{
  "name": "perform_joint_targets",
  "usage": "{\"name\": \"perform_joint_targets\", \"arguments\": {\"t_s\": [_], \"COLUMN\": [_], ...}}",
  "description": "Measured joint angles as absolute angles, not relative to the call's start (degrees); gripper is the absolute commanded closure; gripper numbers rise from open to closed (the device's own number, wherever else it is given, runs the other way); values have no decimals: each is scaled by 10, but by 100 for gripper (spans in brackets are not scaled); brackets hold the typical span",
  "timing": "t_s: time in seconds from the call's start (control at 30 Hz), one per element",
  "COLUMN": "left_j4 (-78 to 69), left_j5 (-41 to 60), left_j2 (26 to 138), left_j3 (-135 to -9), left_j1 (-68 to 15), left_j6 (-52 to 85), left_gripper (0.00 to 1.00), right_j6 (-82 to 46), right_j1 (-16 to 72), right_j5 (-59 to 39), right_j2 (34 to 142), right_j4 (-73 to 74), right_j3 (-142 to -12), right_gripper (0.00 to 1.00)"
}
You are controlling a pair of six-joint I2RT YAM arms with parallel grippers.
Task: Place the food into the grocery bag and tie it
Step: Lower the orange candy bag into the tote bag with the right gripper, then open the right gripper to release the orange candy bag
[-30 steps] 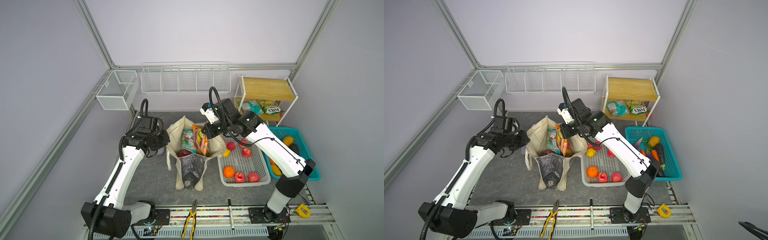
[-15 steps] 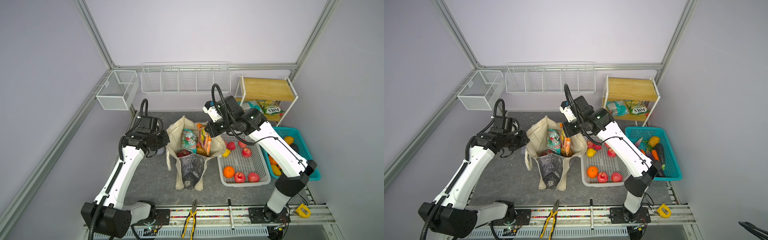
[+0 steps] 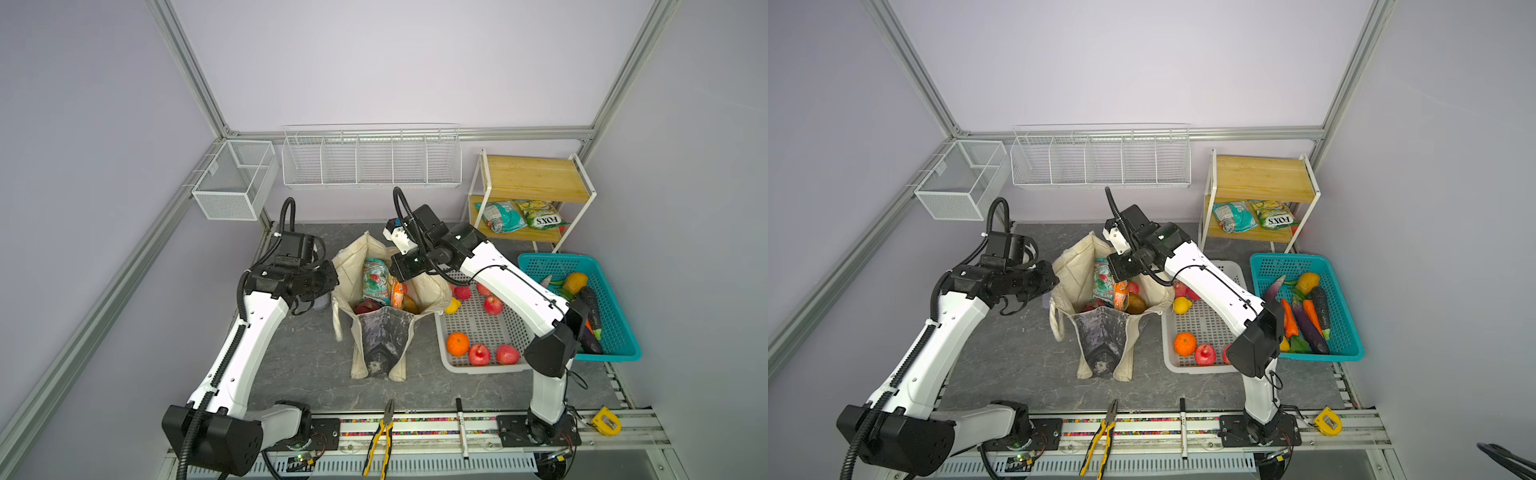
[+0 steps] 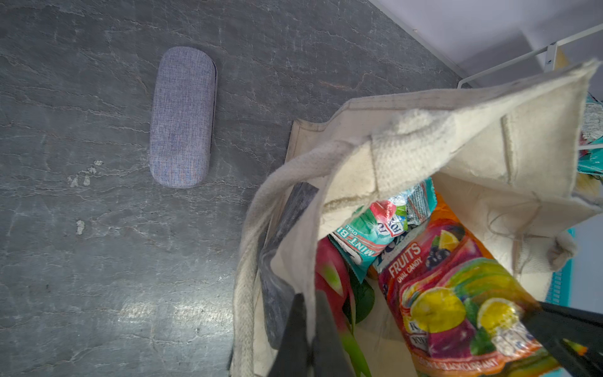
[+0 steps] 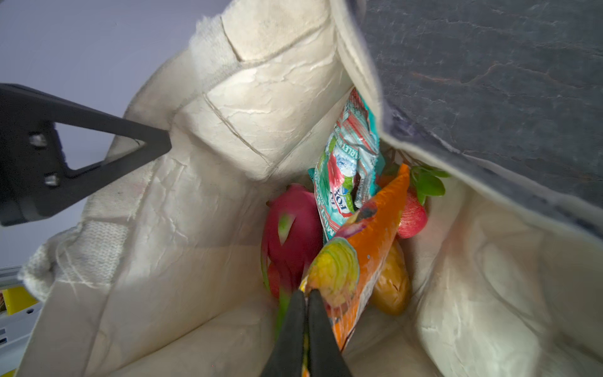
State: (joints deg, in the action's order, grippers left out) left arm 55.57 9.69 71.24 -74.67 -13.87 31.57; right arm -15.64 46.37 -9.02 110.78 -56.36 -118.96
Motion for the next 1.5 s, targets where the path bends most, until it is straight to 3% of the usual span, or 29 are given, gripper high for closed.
{"name": "perform_joint_targets", "arguments": {"t_s": [0.4,0.77,0.93,1.07,1.23,1.43,1.5], "left_j4": [556,560,561,560,560,565,577], "left_j5": [97,90,86,75,62,35,11], "left_j2": [712,712,711,705,696,693,686], "left_j3": [-747,-747,-747,-747,-747,-747,-747], "left_j1": [-139,-135,-135,-135,-134,-133,-131], "left_j6": [316,316,316,319,324,339,355], "left_gripper": [100,98,90,70,52,35,34], "right_j6": [-156,-155,-151,-147,-141,-136,-136], "right_j1": [476,478,478,478,478,478,478], "right_j5": [-103,-100,-89,-80,-69,-58,-54], "right_j2": [1117,1117,1117,1116,1112,1106,1105], "right_j4": [-518,-500,-504,-514,-526,-532,-533], "right_j3": [-1133,-1107,-1133,-1167,-1202,-1223,-1227], "right_gripper": [91,65,56,52,51,48,47]}}
